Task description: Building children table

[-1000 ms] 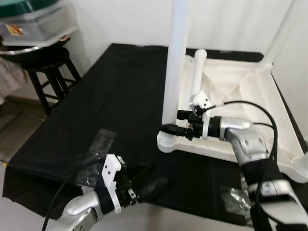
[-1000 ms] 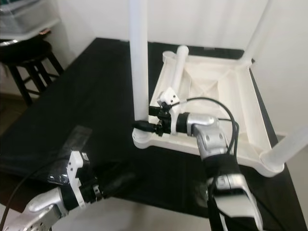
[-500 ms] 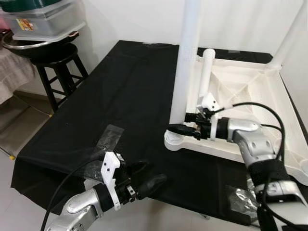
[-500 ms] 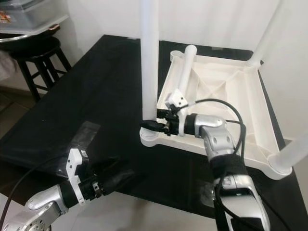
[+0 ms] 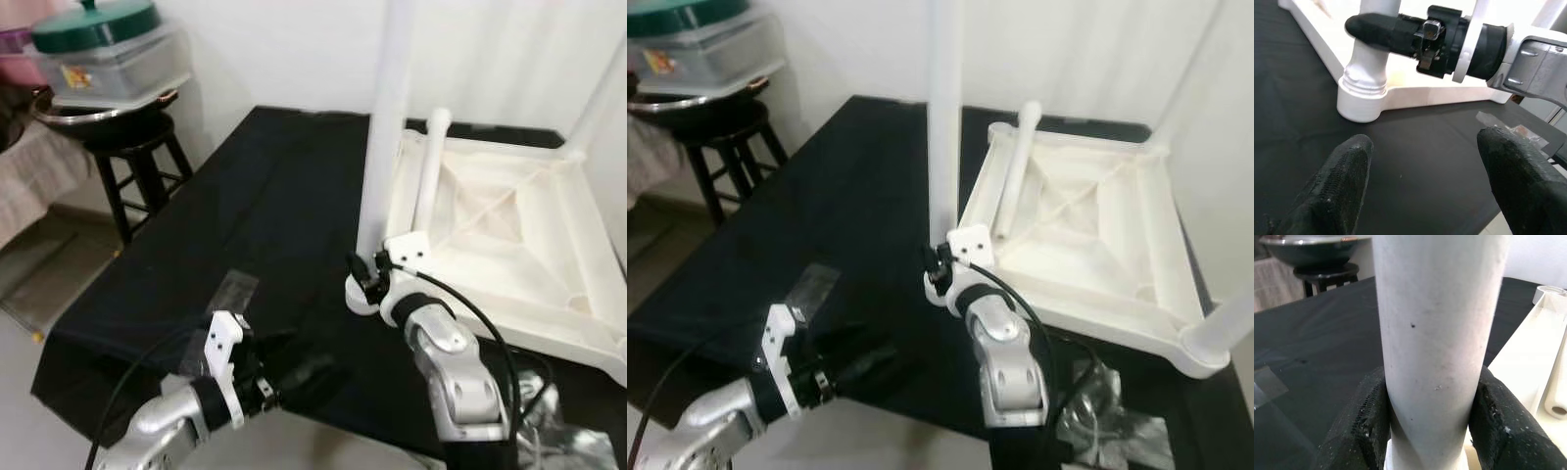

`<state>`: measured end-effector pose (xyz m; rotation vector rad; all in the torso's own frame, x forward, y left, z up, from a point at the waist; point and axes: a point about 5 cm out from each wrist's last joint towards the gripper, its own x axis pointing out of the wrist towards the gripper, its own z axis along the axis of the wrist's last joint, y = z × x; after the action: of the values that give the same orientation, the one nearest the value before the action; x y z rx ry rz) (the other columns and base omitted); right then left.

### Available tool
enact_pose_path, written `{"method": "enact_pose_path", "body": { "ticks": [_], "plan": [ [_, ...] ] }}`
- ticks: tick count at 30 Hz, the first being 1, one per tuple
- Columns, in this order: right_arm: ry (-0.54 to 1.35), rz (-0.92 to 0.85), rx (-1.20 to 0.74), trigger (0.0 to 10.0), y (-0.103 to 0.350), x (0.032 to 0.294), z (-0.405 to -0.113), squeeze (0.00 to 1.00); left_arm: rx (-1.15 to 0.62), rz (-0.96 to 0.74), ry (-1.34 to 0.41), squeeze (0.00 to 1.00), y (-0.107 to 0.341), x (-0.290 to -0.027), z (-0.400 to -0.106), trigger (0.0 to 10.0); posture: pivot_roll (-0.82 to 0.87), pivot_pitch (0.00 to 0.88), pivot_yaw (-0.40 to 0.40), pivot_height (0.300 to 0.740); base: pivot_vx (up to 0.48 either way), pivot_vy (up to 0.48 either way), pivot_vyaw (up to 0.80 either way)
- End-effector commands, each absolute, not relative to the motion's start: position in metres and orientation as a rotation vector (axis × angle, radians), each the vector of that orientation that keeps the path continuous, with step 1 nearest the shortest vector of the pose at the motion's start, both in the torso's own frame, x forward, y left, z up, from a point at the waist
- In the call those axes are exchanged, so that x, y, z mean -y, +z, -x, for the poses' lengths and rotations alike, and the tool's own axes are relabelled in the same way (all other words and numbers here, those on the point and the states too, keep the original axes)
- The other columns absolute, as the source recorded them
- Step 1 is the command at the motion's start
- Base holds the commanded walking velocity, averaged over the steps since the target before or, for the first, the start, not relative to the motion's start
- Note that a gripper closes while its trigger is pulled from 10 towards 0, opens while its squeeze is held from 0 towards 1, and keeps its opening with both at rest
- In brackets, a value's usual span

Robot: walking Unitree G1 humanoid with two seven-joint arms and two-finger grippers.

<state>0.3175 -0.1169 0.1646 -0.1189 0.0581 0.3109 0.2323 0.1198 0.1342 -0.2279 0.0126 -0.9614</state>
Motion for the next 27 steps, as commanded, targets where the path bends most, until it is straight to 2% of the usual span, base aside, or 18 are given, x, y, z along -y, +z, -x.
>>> {"method": "enact_pose_path", "body": {
  "ticks": [1,2,3,5,6,7,9,14,15,16,17,27],
  "plan": [
    [0.325,0.154,-0.250,0.0,0.126,0.122,-0.311,0.00,-0.033,0.224,-0.961,0.00,0.129,-0.121,-0.232,10.0,0.00,0.121,0.000,0.740,0.000,0.000,0.00],
    [0.325,0.154,-0.250,0.0,0.126,0.122,-0.311,0.00,-0.033,0.224,-0.961,0.00,0.129,-0.121,-0.232,10.0,0.00,0.121,0.000,0.740,0.000,0.000,0.00],
    [0.347,0.158,-0.261,10.0,0.125,0.120,-0.312,0.00,-0.032,0.225,-0.956,0.00,0.128,-0.121,-0.233,10.0,0.00,0.111,-0.001,0.740,0.000,0.000,0.00],
    [0.382,0.122,-0.270,10.0,0.125,0.118,-0.312,0.00,-0.032,0.226,-0.949,0.00,0.127,-0.121,-0.234,10.0,0.01,0.104,-0.004,0.740,0.000,0.000,0.00],
    [0.457,0.063,-0.274,10.0,0.128,0.112,-0.311,1.00,-0.033,0.229,-0.944,0.00,0.126,-0.120,-0.234,10.0,0.02,0.094,-0.005,0.740,0.000,0.000,0.00],
    [0.457,0.063,-0.274,10.0,0.128,0.112,-0.311,1.00,-0.033,0.229,-0.944,0.00,0.126,-0.120,-0.234,10.0,0.02,0.094,-0.005,0.740,0.000,0.000,0.00],
    [0.730,0.039,-0.189,10.0,0.149,0.100,-0.312,1.00,-0.037,0.238,-0.947,0.00,0.124,-0.116,-0.235,10.0,0.02,0.080,-0.009,0.740,0.000,0.000,0.00],
    [0.897,0.107,-0.079,10.0,0.172,0.100,-0.314,1.00,-0.040,0.250,-0.958,0.00,0.123,-0.112,-0.236,10.0,0.02,0.073,-0.008,0.740,0.000,0.000,0.00],
    [0.935,0.133,-0.070,10.0,0.175,0.103,-0.319,0.36,-0.041,0.252,-0.962,0.00,0.122,-0.110,-0.236,10.0,0.02,0.071,-0.013,0.740,0.000,0.000,0.00],
    [0.935,0.133,-0.070,10.0,0.175,0.103,-0.319,0.36,-0.041,0.252,-0.962,0.00,0.122,-0.110,-0.236,10.0,0.02,0.071,-0.013,0.740,0.000,0.000,0.00],
    [0.987,0.169,-0.066,10.0,0.177,0.108,-0.324,0.00,-0.042,0.252,-0.965,0.00,0.121,-0.109,-0.236,10.0,0.03,0.066,-0.018,0.740,0.000,0.000,0.00],
    [1.277,0.205,-0.143,10.0,0.196,0.130,-0.352,0.00,-0.038,0.250,-0.961,0.00,0.119,-0.105,-0.235,10.0,0.05,0.055,-0.024,0.740,0.000,0.000,0.00]
  ]
}}
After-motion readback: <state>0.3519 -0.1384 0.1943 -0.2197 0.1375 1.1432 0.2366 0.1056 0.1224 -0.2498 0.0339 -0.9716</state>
